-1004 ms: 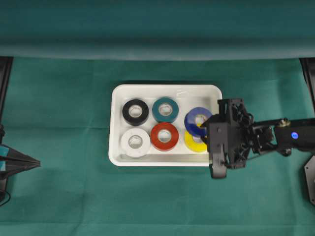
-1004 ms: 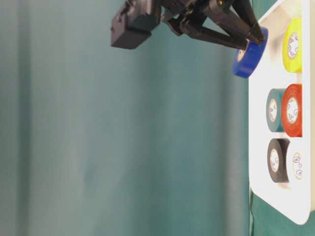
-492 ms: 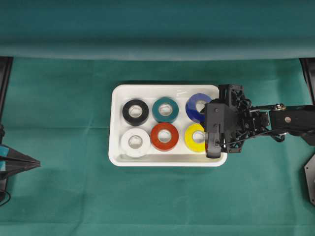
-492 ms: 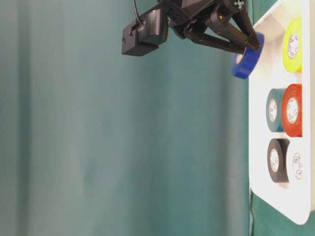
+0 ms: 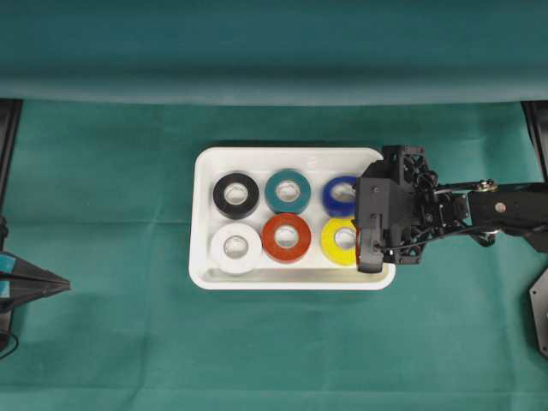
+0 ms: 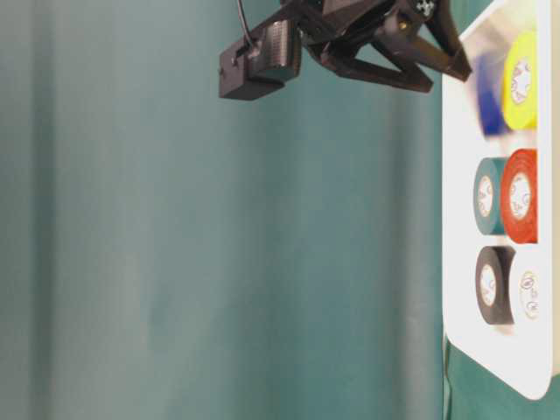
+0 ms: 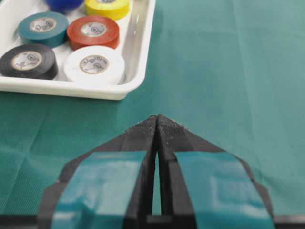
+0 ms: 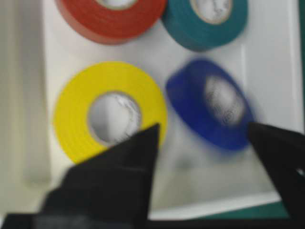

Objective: Put the tape into the white case with the right arm.
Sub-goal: 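Lift the blue roll and place it in the tray's back-right, then open the right gripper and retract it right of the tray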

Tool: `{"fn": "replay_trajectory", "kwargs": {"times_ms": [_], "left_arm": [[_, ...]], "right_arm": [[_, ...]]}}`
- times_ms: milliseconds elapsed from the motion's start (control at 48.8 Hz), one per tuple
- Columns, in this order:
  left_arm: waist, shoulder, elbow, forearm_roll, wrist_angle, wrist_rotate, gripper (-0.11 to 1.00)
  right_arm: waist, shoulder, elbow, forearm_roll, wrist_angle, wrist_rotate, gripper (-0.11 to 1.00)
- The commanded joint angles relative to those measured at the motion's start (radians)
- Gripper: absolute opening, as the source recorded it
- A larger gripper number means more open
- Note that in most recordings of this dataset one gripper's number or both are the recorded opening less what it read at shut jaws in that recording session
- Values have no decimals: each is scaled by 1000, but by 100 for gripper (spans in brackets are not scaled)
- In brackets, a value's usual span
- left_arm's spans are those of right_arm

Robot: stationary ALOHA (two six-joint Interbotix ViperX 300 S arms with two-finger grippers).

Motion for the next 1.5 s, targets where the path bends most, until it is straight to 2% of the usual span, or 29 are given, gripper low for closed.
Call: {"fn": "replay_trajectory", "kwargs": {"times_ms": [0,41,61,143,451,656,943,1148,1250,1476], "left_arm": [[3,8,-14,0,-11,0,0],[3,8,-14,0,-11,0,0],[3,8,-14,0,-11,0,0],[3,8,-14,0,-11,0,0],[3,8,-14,0,-11,0,0],[2,8,-14,0,-11,0,0],[3,8,-14,0,-11,0,0],[2,8,-14,0,-11,0,0],[3,8,-14,2,-11,0,0],[3,8,-14,0,-11,0,0]], "right_arm": [[-3,-9,-20,-3,-3,2,55],[-5,-11,-20,-2,-3,2,65],[-5,-11,-20,-2,-5,2,66],[-6,-11,-18,-2,-6,2,57],[-18,-87,40,-2,25,3,58],[-20,-225,133,-2,28,8,58],[-20,-485,314,6,21,12,58],[-20,-650,383,14,20,83,57],[-20,-667,402,11,20,112,57],[-20,-663,410,14,12,118,57]]}}
